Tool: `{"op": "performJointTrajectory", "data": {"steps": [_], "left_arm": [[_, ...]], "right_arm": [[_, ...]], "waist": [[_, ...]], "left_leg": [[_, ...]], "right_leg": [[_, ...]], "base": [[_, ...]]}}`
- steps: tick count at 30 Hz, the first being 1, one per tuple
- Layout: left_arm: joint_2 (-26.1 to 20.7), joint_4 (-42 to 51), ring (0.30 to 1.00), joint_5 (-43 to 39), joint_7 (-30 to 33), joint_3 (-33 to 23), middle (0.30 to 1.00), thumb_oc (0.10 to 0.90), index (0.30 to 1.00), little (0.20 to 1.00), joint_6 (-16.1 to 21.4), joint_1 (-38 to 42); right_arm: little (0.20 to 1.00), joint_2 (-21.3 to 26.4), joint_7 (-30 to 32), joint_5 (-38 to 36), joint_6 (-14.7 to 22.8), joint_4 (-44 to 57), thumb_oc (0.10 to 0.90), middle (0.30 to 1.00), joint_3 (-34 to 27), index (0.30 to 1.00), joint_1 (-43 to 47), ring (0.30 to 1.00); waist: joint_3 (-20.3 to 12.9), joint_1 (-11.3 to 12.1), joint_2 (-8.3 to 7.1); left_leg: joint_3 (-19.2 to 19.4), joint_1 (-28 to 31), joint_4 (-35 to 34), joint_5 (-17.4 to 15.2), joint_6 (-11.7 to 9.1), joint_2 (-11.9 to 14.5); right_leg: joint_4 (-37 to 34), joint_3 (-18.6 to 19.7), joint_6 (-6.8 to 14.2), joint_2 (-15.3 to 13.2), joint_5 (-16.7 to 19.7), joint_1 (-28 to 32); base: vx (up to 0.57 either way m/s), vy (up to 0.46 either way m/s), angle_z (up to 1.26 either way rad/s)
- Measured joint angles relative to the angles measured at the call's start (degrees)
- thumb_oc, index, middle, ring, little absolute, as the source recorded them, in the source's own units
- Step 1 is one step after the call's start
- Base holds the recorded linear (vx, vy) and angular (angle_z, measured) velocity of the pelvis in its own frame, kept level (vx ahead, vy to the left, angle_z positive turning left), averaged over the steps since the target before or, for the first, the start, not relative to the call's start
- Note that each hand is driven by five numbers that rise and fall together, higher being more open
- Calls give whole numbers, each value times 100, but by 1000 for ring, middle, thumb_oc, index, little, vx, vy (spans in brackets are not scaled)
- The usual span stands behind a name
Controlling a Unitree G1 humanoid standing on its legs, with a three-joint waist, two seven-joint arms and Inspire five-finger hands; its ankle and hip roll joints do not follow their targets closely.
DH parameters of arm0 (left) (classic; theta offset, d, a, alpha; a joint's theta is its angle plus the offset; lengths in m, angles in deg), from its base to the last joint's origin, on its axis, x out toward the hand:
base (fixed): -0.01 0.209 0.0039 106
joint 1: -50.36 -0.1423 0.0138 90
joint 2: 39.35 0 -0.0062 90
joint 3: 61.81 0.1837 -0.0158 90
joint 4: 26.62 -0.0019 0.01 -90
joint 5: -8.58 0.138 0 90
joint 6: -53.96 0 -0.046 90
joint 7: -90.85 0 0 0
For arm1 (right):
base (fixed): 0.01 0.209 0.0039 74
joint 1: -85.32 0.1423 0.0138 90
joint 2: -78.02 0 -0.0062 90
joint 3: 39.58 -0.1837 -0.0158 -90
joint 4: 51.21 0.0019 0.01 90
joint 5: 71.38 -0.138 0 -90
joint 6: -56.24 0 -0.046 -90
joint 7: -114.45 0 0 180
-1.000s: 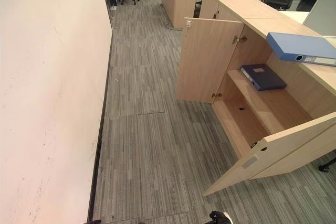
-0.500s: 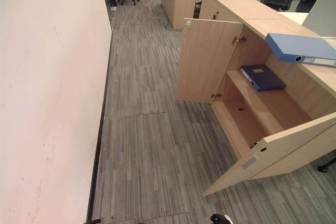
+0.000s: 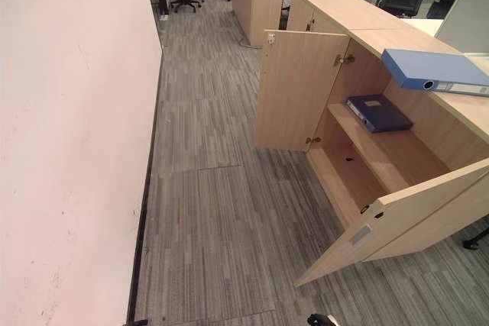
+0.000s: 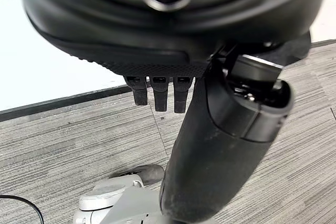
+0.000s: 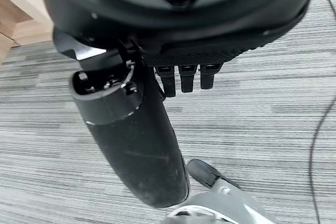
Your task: Put the empty folder in the office cabinet
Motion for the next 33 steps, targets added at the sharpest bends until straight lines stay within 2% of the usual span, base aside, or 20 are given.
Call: {"op": "performJointTrajectory", "data": {"steps": [5,6,7,8,10,11,13,14,15,17,19,21,22,25,27,28,29,30,31,33], "left_arm": [[13,-62,900,-27,-75,-27,900,800,900,900,9,154],[8,-166,900,-151,-88,-117,900,800,900,900,20,360],[-2,-183,900,-233,-87,-126,900,800,900,900,27,510],[-3,-200,900,-233,-87,-130,900,800,900,900,61,560],[0,-305,900,-233,-88,-128,900,800,900,900,62,587],[1,-328,900,-233,-80,-116,900,800,900,900,77,602],[1,-326,900,-232,-83,-113,900,800,900,900,80,604],[10,-332,900,-236,-88,-114,900,800,900,900,77,567],[5,-341,900,-237,-85,-116,900,800,900,900,76,565],[4,-359,900,-240,-79,-123,900,800,900,900,75,594],[-2,-405,900,-463,-43,-225,900,800,900,900,83,658],[-9,-401,900,-527,49,-267,900,800,900,900,84,602],[-7,-397,900,-605,54,-269,900,800,900,900,89,583],[6,-440,900,-656,57,-325,900,800,900,900,84,560],[61,-425,900,-643,48,-321,900,800,900,900,83,470],[13,-441,900,-628,55,-314,900,800,900,900,77,434],[-138,-390,900,-621,79,-317,900,800,900,900,79,484],[-260,-334,900,-616,133,-329,900,800,900,900,91,543],[-371,-330,900,-609,140,-311,900,800,900,900,85,795],[-397,-215,900,-608,141,-290,900,800,900,900,128,917]], "right_arm": [[900,64,-3,-1,-3,-33,800,900,-21,900,-5,900],[900,87,-2,-3,2,-37,800,900,-46,900,79,900],[900,115,-2,-4,-4,-55,800,900,-47,900,160,900],[900,172,6,-4,-7,-139,800,900,-36,900,276,900],[900,245,15,-4,-11,-171,800,900,-39,900,319,900],[900,308,18,-2,-16,-189,800,900,-21,900,323,900],[900,353,13,-2,-19,-186,800,900,-20,900,328,900],[900,416,11,-4,-35,-186,800,900,-19,900,320,900],[900,423,15,-4,-53,-183,800,900,-23,900,363,900],[900,416,13,-7,-53,-152,800,900,-34,900,396,900],[900,369,18,-121,-96,-156,800,900,-48,900,444,900],[900,376,25,-123,-97,-156,800,900,-79,900,385,900],[900,394,26,-123,-94,-156,800,900,-79,900,373,900],[900,372,72,-122,-117,-186,800,900,-147,900,336,900],[900,402,91,-123,-117,-193,800,900,-203,900,116,900],[900,302,108,-124,-120,-232,800,900,-186,900,60,900],[900,70,106,-123,-124,-246,800,900,-158,900,65,900],[900,-91,52,-126,-118,-226,800,900,-201,900,70,900],[900,-231,68,-105,-139,-276,800,900,-179,900,171,900],[900,-236,97,-115,-111,-291,800,900,-194,900,289,900]], "waist": [[116,23,59],[268,-10,-34],[426,30,-127],[512,98,-192],[532,101,-64],[564,128,32],[575,164,106],[600,188,222],[612,206,268],[686,218,302],[873,355,282],[896,432,258],[898,481,251],[877,518,231],[666,533,335],[614,563,192],[593,619,-210],[586,635,-387],[500,672,-587],[462,741,-588]], "left_leg": [[-66,-453,699,11,-232,25],[-95,-888,1407,97,-405,-111],[-100,-1123,1761,234,-634,-187],[4,-1212,1678,203,-651,-74],[-22,-1263,1244,263,-692,275],[-30,-1309,839,403,-747,577],[-10,-1341,536,542,-785,761],[-23,-1410,237,703,-877,1091],[-10,-1428,91,752,-921,1217],[-68,-1537,100,801,-942,1370],[-238,-1573,-55,829,-965,1667],[-354,-1667,-42,834,-977,1780],[-375,-1680,-29,809,-947,1779],[-362,-1883,73,809,-959,1785],[-285,-1983,387,569,-720,1698],[-132,-1978,528,1074,-1003,1506],[59,-1965,572,931,-838,1162],[134,-2023,666,923,-662,960],[204,-2148,937,655,-434,650],[274,-2147,1005,456,-291,492]], "right_leg": [[12,-5,-118,68,-48,-135],[53,243,-206,2,-156,-214],[30,258,-319,-90,-118,-163],[-49,234,-323,-107,-119,-154],[-48,242,-353,0,-134,-114],[-35,281,-339,77,-156,-98],[4,295,-366,131,-170,-139],[135,434,-346,229,-222,-165],[299,518,-405,278,-303,-287],[465,596,-433,301,-392,-345],[965,891,-351,285,-734,-401],[1345,1095,-300,144,-1006,-420],[1506,1199,-265,69,-1088,-471],[1588,1373,213,-273,-1422,-299],[1413,1436,669,-566,-1618,-57],[1319,1536,845,-819,-1693,84],[1298,1625,780,-1120,-1654,43],[1119,1688,796,-1215,-1361,112],[884,1561,839,-1521,-774,231],[831,1574,898,-1637,-278,221]], "base": [[-26,-96,11],[81,2,29],[204,28,11],[130,22,-16],[180,74,-9],[321,159,-2],[298,137,-12],[195,100,-22],[216,121,-31],[338,201,-30],[340,217,-51],[327,225,-50],[392,300,-48],[305,266,-37],[272,277,-15],[190,232,-12],[260,310,-3],[311,359,21],[211,245,29],[148,182,10]]}}
